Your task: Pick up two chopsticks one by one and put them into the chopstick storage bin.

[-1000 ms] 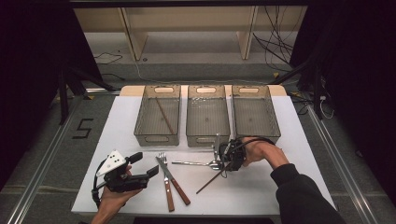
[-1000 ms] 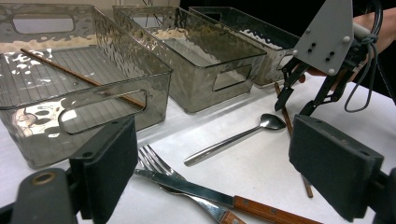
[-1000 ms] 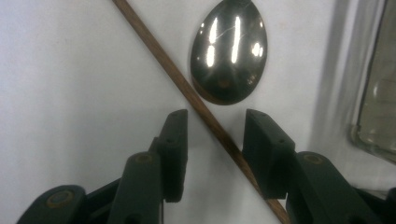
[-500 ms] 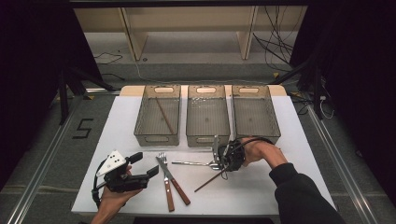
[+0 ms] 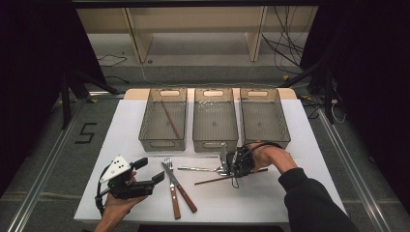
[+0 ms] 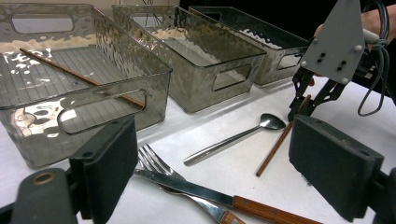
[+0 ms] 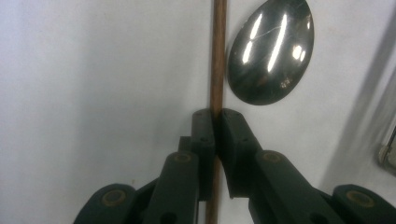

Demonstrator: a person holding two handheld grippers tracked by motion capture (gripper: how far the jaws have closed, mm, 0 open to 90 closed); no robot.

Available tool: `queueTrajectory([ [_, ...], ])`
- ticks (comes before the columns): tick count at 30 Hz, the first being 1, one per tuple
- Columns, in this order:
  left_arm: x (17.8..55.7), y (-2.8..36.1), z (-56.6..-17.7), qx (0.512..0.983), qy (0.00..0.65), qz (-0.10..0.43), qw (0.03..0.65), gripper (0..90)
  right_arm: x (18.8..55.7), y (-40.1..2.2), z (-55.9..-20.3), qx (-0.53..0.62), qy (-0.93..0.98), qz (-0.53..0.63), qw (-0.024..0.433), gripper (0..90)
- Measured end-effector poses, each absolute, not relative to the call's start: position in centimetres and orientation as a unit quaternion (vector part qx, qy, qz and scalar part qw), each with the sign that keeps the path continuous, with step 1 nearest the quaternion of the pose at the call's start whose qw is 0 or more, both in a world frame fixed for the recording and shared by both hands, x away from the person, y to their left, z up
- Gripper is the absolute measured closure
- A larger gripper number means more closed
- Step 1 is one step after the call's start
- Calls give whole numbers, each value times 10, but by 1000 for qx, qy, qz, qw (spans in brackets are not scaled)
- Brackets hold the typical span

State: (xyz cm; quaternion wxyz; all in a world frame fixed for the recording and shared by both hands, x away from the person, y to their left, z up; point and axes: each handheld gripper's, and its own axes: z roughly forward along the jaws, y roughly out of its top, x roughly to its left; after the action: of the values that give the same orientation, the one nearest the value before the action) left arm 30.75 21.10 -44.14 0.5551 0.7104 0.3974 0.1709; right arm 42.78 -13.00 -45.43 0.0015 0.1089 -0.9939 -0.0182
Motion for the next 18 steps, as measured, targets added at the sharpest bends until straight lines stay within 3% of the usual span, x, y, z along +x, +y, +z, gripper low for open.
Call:
queueTrajectory([
  [18, 308, 211, -441, 710, 398, 171, 555, 151, 429, -134, -430, 76, -994, -76, -9, 851],
])
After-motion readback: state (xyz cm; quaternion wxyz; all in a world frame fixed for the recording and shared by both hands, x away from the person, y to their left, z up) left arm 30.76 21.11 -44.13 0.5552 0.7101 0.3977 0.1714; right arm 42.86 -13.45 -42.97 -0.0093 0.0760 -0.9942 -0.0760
